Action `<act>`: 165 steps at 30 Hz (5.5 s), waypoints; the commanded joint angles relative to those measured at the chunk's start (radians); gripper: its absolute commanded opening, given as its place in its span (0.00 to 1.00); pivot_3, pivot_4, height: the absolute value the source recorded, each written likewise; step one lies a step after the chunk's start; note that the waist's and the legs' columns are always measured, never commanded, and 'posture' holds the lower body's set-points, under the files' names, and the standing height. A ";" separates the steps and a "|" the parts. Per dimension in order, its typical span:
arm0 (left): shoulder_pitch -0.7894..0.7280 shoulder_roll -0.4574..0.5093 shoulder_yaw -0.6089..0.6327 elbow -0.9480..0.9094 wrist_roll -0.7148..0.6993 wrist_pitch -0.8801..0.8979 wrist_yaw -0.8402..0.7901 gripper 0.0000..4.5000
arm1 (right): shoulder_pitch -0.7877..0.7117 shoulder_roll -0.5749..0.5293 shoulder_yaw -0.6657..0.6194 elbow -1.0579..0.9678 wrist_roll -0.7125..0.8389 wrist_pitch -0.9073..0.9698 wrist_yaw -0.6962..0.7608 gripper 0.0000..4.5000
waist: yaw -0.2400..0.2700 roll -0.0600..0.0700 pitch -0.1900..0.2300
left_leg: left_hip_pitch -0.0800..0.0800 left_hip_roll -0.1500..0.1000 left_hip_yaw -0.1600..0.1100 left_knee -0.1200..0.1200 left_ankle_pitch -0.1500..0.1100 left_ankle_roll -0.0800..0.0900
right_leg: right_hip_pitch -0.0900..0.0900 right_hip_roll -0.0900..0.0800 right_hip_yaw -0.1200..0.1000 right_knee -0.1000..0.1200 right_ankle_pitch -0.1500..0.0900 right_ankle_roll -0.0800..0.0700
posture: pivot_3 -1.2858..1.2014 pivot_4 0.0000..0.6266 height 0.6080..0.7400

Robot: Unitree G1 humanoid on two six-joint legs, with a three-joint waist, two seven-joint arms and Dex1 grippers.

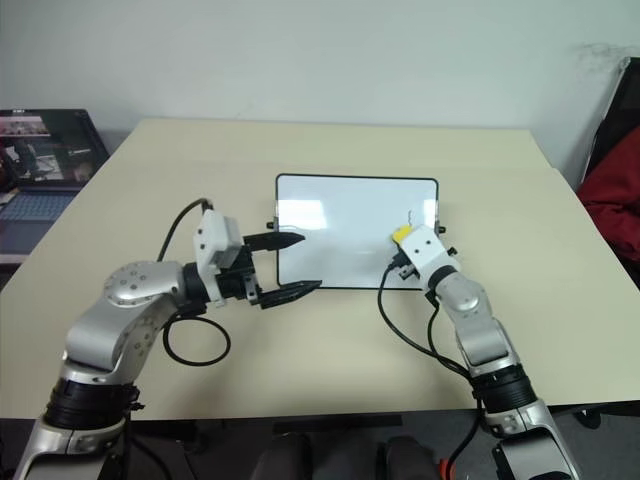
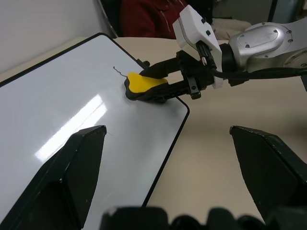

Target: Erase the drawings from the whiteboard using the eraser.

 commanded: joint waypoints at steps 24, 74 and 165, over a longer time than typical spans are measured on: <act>0.008 0.005 0.020 -0.031 -0.004 -0.012 0.001 1.00 | -0.034 0.002 0.000 0.126 -0.040 0.050 -0.053 0.28 | 0.002 0.000 0.000 | -0.015 -0.001 0.004 -0.003 0.000 0.000 | -0.014 0.000 -0.002 0.000 0.001 0.000 | 0.52 0.24 1.00; 0.016 0.006 0.020 -0.028 -0.001 -0.018 0.008 1.00 | -0.039 -0.016 -0.010 -0.070 -0.008 0.194 0.051 0.28 | -0.021 -0.003 0.000 | 0.001 0.001 0.018 -0.005 0.000 0.003 | -0.011 -0.001 0.020 -0.002 0.004 0.006 | 0.52 0.24 1.00; -0.031 -0.020 -0.100 -0.036 -0.068 -0.083 -0.257 1.00 | 0.237 -0.162 -0.454 -0.337 0.325 0.560 0.025 0.28 | 0.004 0.001 0.002 | -0.032 -0.001 0.020 -0.004 -0.003 0.002 | -0.032 0.005 0.019 -0.014 0.009 0.004 | 0.52 0.24 1.00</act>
